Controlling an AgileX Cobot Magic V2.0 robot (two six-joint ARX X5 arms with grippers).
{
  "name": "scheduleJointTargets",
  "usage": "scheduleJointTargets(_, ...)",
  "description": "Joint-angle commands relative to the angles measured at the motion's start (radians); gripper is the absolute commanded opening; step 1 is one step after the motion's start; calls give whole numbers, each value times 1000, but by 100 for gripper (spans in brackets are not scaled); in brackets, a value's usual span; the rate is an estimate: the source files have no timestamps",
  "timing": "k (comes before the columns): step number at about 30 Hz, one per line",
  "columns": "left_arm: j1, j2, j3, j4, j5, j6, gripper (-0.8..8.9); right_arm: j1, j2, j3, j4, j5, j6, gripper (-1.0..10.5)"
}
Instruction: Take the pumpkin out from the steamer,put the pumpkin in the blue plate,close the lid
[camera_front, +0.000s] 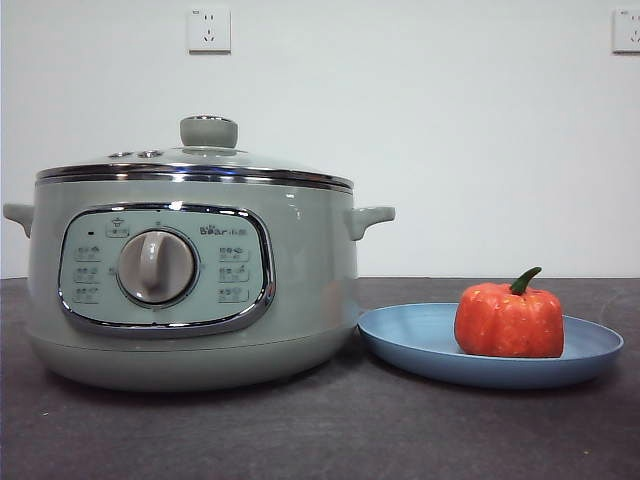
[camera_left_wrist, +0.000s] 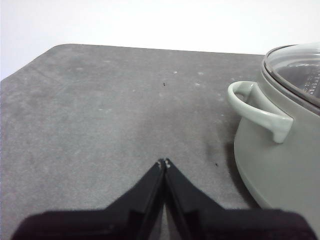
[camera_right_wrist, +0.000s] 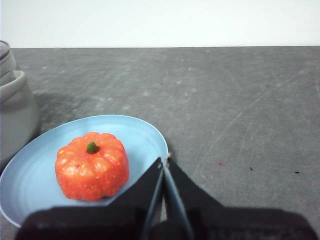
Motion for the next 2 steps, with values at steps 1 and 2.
scheduleJointTargets(1,2,-2,-15,-2,-1,-7,-3,0,-2,-16,5,3,6,1)
scheduleJointTargets(2,2,-2,-15,-2,-1,-7,-3,0,-2,-16,5,3,6,1)
